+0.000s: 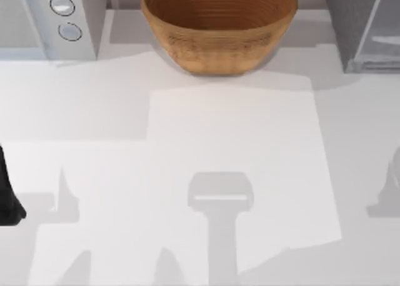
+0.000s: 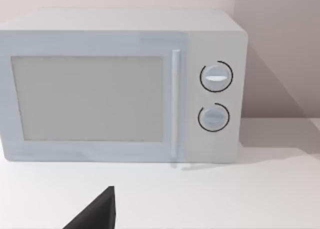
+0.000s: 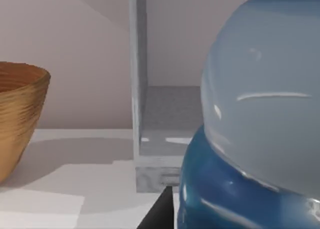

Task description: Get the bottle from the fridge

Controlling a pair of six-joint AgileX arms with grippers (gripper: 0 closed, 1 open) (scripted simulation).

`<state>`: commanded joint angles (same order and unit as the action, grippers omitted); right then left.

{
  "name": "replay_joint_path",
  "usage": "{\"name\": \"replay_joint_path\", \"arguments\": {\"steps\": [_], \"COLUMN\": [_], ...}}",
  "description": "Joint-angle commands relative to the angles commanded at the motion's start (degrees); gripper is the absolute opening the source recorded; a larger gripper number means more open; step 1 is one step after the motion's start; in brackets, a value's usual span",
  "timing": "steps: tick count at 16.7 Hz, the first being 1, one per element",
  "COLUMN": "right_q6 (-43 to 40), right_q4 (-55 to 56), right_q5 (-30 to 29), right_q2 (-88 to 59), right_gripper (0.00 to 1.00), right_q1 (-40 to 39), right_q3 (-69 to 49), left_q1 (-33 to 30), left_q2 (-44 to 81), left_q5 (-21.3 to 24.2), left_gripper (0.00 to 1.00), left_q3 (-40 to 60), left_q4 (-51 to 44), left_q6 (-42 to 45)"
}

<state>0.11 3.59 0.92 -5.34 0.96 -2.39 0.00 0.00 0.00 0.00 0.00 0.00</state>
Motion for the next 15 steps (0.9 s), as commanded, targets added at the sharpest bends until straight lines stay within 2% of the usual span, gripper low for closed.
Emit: {"name": "replay_joint_path", "arguments": {"steps": [3,9,12,15], "right_q6": [-0.09,0.0,-0.44,-1.25], "right_q4": [-3.29,-3.49,-1.53,2.87], "right_q5": [-0.84,-0.83,-2.28,-6.18], "right_q2": [4.92,5.1,1.61,-6.97], "right_gripper": [0.0,0.0,0.0,0.0], "right_q1": [-0.88,-0.79,-2.26,-6.07], "right_q3": [2.2,2.28,-0.86,-7.33], "left_q1": [0.0,0.0,0.0,0.0], "left_q2": [0.0,0.0,0.0,0.0], "left_q5": [0.0,0.0,0.0,0.0], "left_gripper": [1.0,1.0,1.0,1.0], "left_q3": [0.0,0.0,0.0,0.0], "left_q4": [0.0,0.0,0.0,0.0], "left_q6": [0.0,0.0,0.0,0.0]}}
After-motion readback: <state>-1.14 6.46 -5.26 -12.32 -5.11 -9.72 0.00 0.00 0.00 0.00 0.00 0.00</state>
